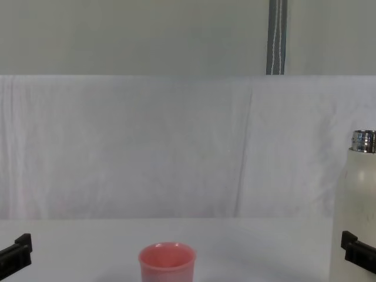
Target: Grasp the thermos with one hand and pour water into the cup lid.
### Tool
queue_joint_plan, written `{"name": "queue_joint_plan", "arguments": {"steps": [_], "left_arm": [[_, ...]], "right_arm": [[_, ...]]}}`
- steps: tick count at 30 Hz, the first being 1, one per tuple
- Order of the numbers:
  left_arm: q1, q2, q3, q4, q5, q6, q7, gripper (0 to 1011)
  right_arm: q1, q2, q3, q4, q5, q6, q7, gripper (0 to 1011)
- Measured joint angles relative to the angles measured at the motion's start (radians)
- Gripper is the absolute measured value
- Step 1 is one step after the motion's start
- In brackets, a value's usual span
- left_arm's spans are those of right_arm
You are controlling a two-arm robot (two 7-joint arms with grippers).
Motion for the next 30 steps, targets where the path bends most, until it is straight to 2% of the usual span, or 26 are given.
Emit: {"name": "queue_joint_plan", "arguments": {"steps": [13,30], "left_arm": [[0.000,0.000,0.000,0.000,0.000,0.000,0.000,1001],[0.000,0.000,0.000,0.000,0.000,0.000,0.000,1001]], "right_arm": [[0.047,-0.001,0.025,0.055,0.010,-0.010,0.030,1001],[0.103,0.008,0.026,0.112,0.012,-0.012,0.055,1001]]}}
